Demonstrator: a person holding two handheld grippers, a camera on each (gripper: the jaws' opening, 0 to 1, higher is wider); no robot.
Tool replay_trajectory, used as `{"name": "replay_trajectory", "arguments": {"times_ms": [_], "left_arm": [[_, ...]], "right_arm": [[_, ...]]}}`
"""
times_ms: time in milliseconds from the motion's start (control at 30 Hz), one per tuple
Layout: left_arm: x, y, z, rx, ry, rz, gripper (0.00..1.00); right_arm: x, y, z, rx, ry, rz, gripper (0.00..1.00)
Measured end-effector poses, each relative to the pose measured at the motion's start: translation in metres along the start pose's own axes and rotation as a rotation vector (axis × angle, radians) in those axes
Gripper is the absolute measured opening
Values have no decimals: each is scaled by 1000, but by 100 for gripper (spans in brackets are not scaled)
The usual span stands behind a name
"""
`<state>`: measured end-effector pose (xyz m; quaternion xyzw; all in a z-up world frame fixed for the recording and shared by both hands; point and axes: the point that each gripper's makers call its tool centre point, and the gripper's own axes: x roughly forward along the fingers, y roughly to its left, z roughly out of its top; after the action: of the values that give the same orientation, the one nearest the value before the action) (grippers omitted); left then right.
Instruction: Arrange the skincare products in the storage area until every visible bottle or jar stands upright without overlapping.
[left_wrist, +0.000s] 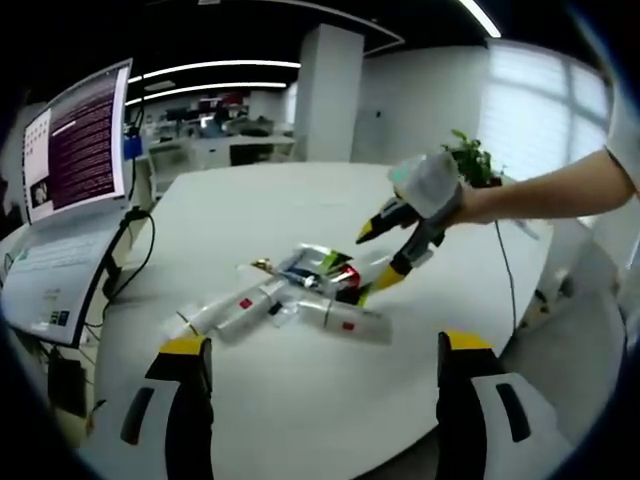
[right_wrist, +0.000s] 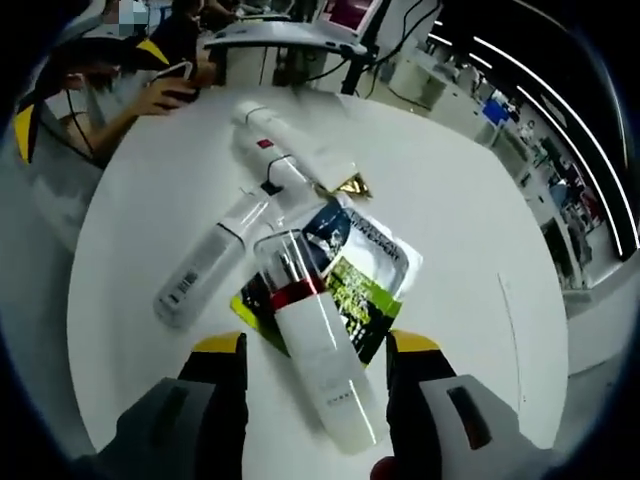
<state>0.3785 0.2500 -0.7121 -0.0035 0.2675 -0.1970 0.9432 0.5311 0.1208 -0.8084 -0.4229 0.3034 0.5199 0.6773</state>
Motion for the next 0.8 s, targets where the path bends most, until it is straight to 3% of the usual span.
{"name": "replay_trajectory", "arguments": {"times_ms": [800], "left_arm": [[-1,-3,2,-17,1,-1,86]], "right_arm": [[24,6,9,-50,24,80,38]]}}
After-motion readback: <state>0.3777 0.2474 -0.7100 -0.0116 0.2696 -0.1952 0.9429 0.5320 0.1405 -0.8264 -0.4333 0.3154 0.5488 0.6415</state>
